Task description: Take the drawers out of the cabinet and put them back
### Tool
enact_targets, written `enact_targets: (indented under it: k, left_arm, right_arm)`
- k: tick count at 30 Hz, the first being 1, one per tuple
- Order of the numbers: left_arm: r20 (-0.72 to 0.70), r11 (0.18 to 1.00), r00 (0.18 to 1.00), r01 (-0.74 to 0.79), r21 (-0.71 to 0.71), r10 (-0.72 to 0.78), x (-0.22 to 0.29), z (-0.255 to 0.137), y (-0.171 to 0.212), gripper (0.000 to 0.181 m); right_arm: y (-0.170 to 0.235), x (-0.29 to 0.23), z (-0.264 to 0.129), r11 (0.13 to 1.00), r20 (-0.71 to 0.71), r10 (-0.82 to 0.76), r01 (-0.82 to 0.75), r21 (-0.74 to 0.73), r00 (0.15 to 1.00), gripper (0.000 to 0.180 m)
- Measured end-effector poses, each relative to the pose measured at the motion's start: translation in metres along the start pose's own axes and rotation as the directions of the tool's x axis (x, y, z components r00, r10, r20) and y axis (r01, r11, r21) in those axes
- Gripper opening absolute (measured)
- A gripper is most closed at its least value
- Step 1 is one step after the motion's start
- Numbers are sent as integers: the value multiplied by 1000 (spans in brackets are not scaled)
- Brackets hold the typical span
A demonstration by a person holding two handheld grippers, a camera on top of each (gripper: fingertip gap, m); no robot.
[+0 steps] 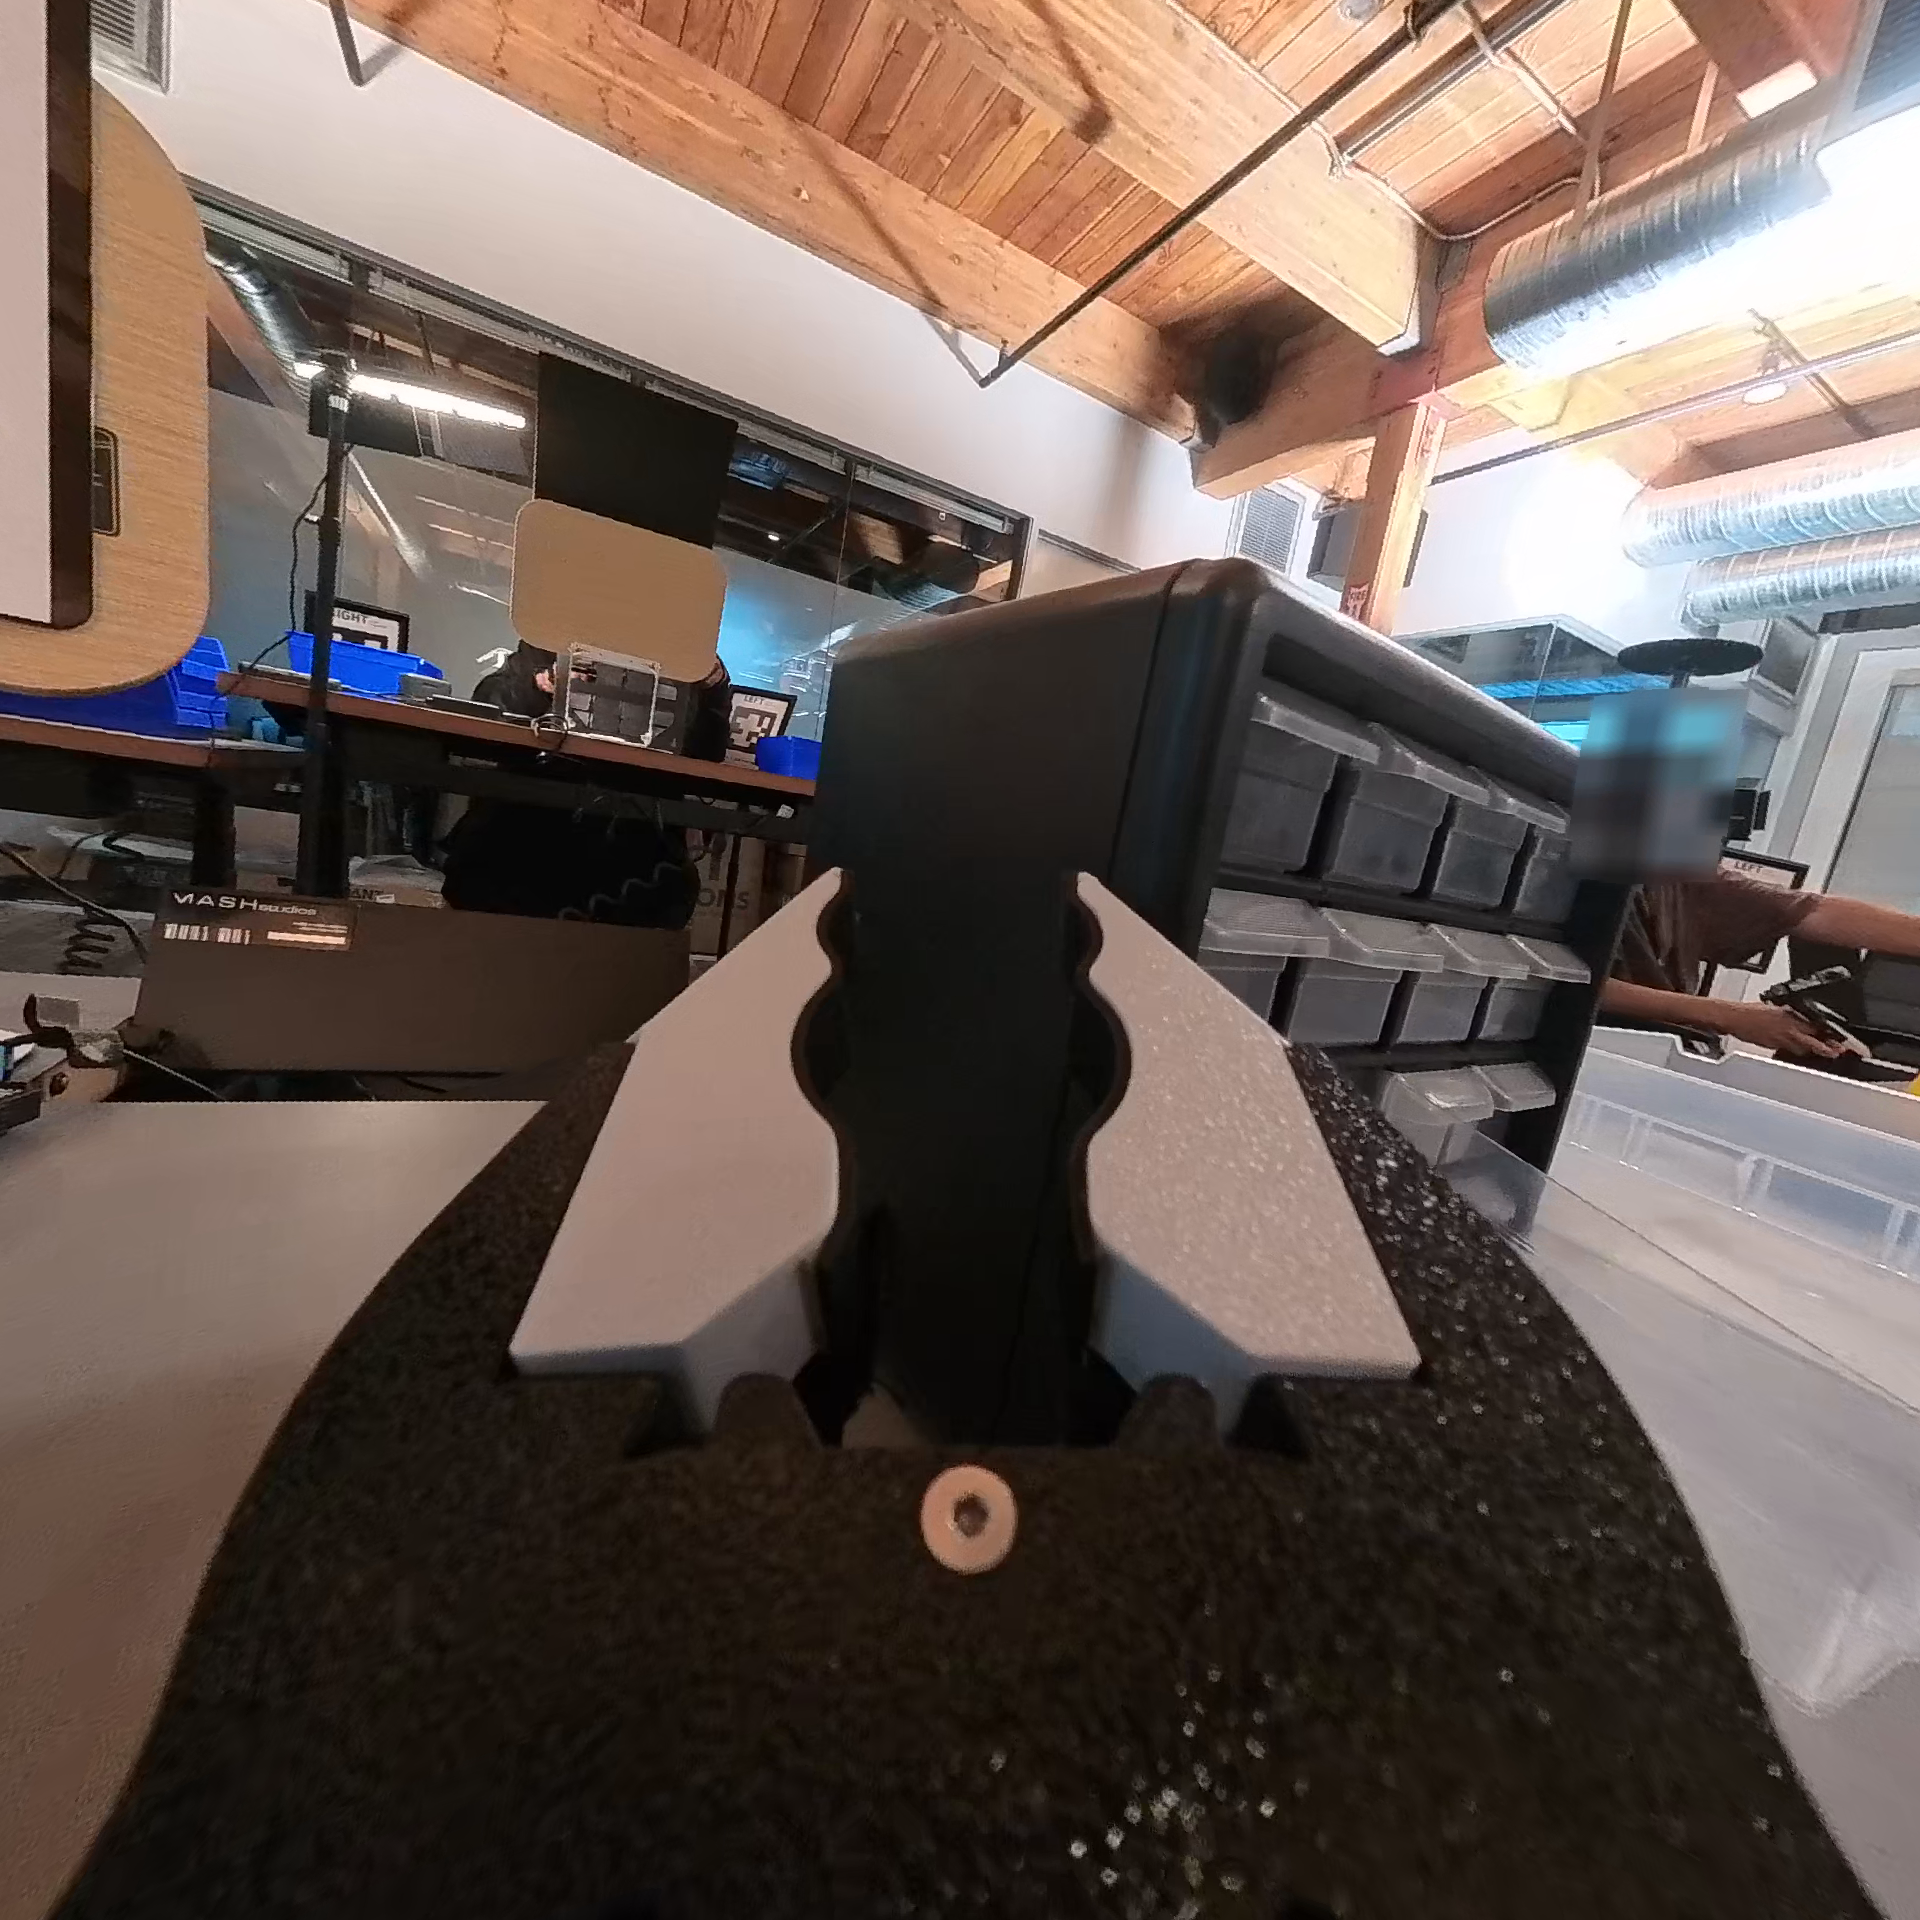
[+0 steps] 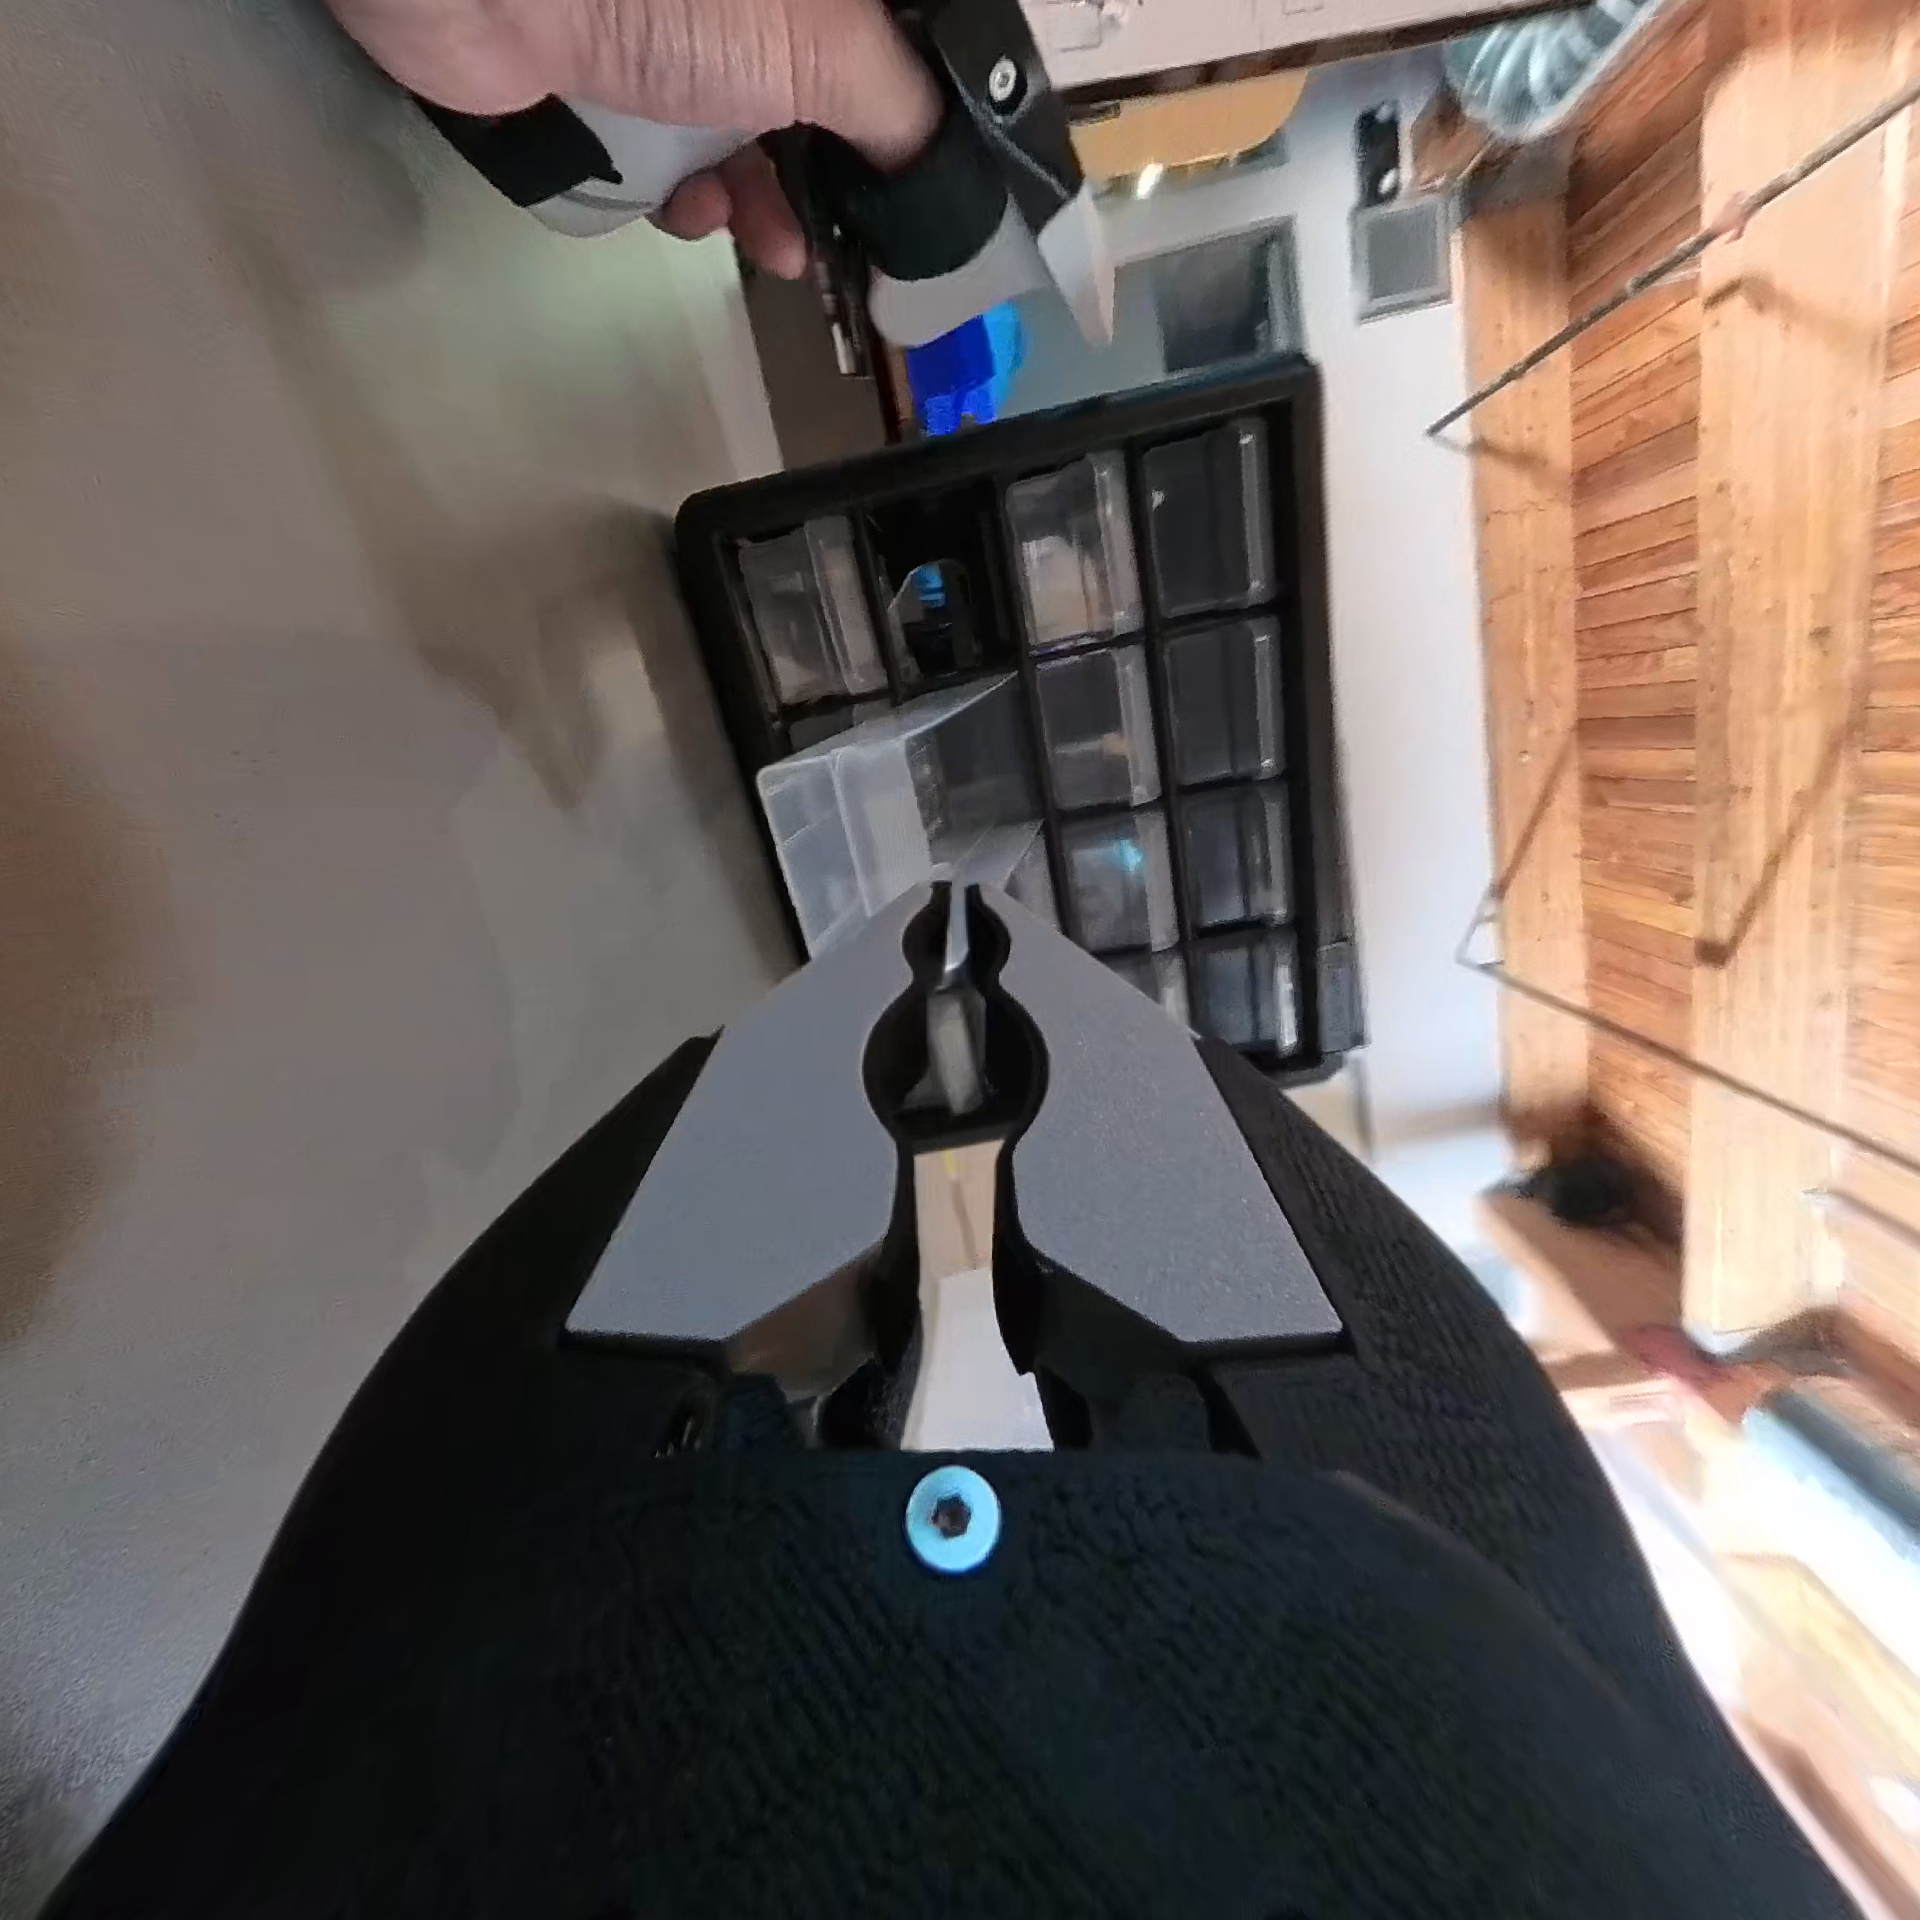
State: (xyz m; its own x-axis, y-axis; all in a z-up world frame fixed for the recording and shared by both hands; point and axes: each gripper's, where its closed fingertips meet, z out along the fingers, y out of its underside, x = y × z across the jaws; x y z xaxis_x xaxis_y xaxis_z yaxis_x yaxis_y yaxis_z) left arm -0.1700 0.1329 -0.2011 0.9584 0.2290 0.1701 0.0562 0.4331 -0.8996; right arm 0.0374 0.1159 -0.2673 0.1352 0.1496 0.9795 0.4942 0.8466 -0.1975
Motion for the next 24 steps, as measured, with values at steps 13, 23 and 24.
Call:
enact_targets:
  k: [13,23,24]
  left_arm:
    - [-6,1000,1000,2,-1,-2,0,1,0,37]
    - [-23,1000,999,25,-15,-25,3,3,3,39]
    - [-25,999,999,27,-17,-27,3,3,3,39]
  right_arm:
    - [14,7,92,337,160,941,-801,-495,297,130]
    - [22,-34,90,243,166,969,-608,-756,182,81]
    - [23,-32,87,236,156,971,-607,-759,182,79]
